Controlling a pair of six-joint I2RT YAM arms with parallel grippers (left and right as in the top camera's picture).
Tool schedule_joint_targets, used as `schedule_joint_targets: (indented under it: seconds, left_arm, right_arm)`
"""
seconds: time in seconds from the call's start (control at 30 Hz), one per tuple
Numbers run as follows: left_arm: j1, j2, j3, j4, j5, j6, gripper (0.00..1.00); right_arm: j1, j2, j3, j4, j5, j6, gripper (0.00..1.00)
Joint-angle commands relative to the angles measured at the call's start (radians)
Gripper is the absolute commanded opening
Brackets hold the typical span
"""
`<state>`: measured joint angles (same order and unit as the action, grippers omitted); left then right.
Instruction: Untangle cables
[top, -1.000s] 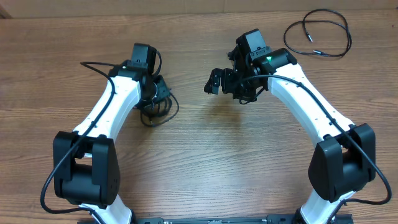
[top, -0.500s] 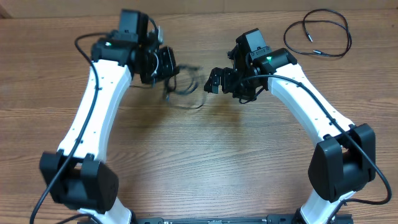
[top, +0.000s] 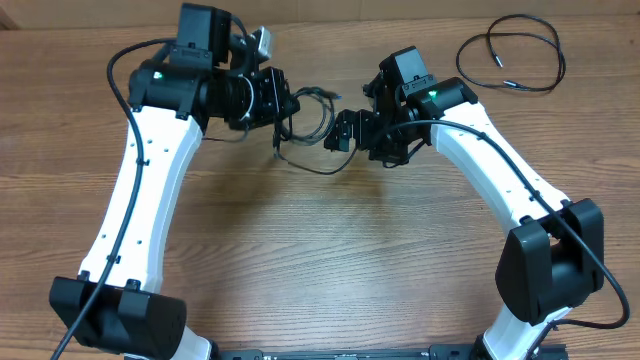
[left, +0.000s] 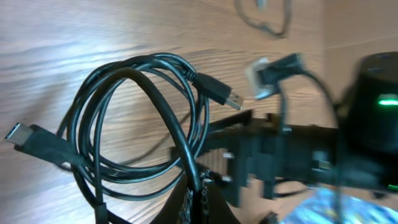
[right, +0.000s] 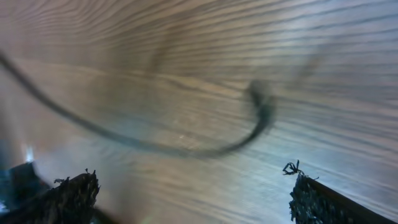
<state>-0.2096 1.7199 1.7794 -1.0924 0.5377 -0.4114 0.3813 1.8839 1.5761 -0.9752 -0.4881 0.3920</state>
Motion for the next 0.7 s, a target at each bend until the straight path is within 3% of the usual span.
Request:
schedule_joint_targets:
  seconds: [0.0, 0.2, 0.4, 0.67]
  left_arm:
    - [-0.014, -0.003, 0.018, -0.021, -0.116, 0.016, 0.04]
    - [-0.030, -0.003, 0.018, -0.035, -0.170, 0.015, 0.04]
    - [-0.068, -0.003, 0.018, 0.003, -0.045, 0.015, 0.05]
    - [-0.142, -0.003, 0.018, 0.008, -0.068, 0.015, 0.04]
  right_arm:
    - [0.006, -0.019, -0.006, 0.007, -0.066, -0.010, 1.00]
    - [0.006, -0.019, -0.006, 0.013, -0.109, -0.033, 1.00]
    - [0.009, -0.019, -0.006, 0.036, -0.112, -0.034, 1.00]
    - [0.039, -0.019, -0.006, 0.046, 0.050, -0.020, 1.00]
